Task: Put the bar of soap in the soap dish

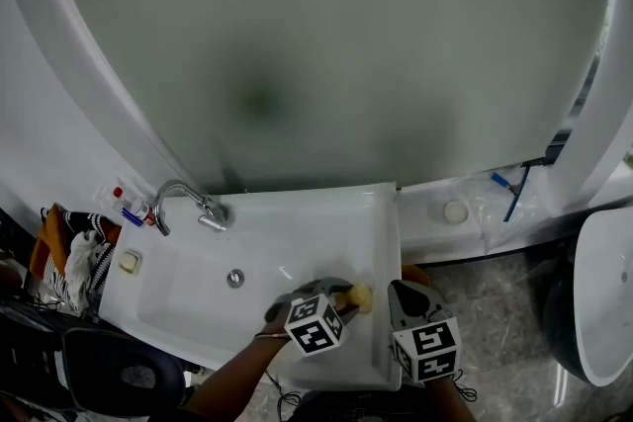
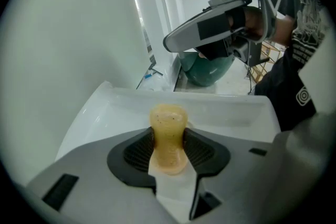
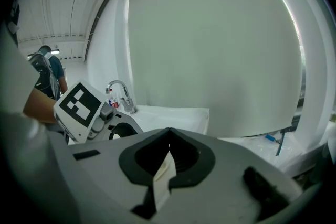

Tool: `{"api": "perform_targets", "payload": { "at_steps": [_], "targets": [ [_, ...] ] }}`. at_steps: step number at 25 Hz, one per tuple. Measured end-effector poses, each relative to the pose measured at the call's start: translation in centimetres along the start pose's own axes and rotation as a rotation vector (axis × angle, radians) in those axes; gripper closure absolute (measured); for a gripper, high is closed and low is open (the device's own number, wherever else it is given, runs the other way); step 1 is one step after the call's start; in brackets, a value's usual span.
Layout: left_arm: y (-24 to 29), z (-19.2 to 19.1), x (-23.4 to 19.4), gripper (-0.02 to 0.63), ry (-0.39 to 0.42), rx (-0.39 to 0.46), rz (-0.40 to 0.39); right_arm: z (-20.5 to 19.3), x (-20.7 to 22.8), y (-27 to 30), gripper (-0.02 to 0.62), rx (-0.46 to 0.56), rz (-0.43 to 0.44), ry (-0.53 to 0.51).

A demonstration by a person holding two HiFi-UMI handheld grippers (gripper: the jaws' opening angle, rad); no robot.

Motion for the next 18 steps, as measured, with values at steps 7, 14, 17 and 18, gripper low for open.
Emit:
{"api": "perform_targets", "payload": {
  "at_steps": [7,14,17,18],
  "targets": [
    [1.3,0.2,0.2,0.425,0.085,-0.045,-0.069,-0.2,1.0,-0.2,0.583,-0.005,0.002,0.012],
    [2.3,0.2,0.3,0.425,0.14,-0.097,-0.133,-0.5,1.7,-0.1,0.583,-0.016,0.015,0.014],
    [2.5,0.2,0.3,0.425,0.172,-0.121,-0.168,-0.7,1.8,0.3,0.583,-0.026,0.025,0.011],
    [2.6,0.3,0.2,0.424,0.186,-0.13,-0.179,-0.6,1.8,0.5,0.583,-0.027,0.03,0.008]
  ]
}}
Point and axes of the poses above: the fingertips, and each gripper's own axes: y forward along the fingers, x to its right, z out of its top, the point moved 7 cm from there along -y, backward along the fingers, and after that the axes turned 10 degrees about z, right-handed, at the moved point
